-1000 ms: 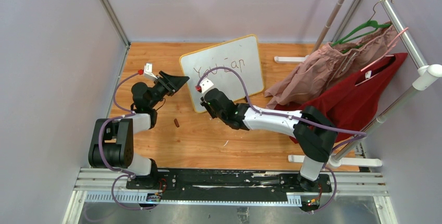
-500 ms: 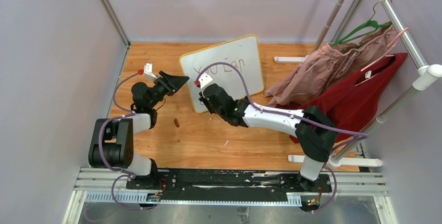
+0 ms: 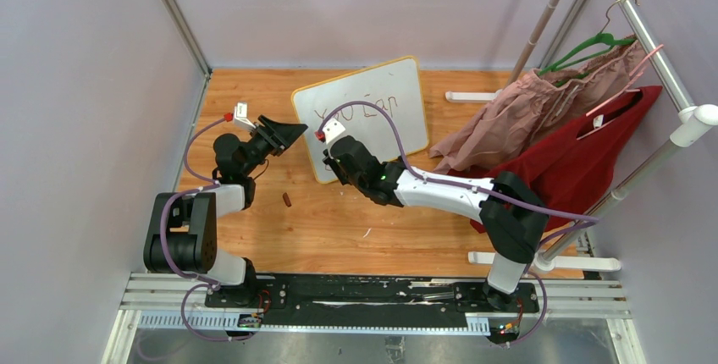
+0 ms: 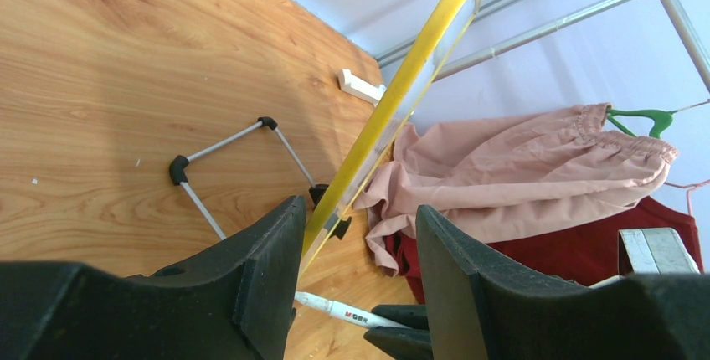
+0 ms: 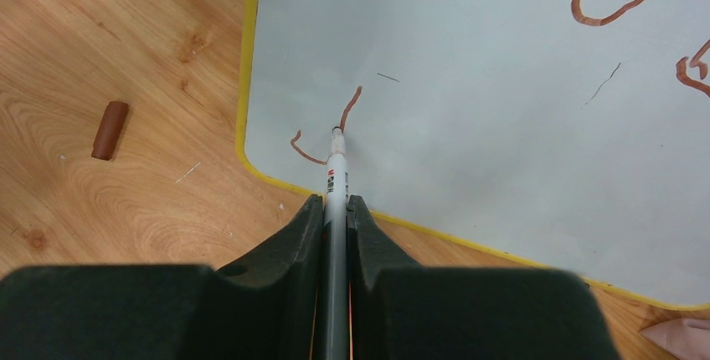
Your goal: Write a sentence on the whiteboard
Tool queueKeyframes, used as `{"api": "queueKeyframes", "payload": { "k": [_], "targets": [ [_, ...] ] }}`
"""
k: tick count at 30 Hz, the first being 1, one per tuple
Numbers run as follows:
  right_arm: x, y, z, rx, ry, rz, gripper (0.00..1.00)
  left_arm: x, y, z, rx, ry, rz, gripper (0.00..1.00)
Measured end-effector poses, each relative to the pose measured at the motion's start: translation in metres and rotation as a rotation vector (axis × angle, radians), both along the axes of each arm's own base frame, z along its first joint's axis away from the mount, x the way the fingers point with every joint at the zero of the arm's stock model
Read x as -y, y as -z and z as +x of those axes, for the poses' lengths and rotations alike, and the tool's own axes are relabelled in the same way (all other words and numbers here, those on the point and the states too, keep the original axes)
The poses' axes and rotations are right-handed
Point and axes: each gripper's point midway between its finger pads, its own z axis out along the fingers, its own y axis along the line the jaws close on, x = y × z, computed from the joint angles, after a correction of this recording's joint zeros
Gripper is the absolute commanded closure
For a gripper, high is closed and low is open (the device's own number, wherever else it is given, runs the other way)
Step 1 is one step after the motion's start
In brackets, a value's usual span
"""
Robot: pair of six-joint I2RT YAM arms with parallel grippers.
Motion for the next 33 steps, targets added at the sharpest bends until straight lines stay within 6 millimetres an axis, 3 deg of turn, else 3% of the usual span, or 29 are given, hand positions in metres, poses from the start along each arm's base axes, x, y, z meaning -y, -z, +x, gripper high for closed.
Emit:
{"api": "queueKeyframes", "payload": {
  "k": [33],
  "targets": [
    [-0.014, 0.011, -0.015, -0.044, -0.064, 0.009, 1.00, 0.000, -0.001, 0.000, 0.001, 0.001, -0.006, 0.44]
  ]
}}
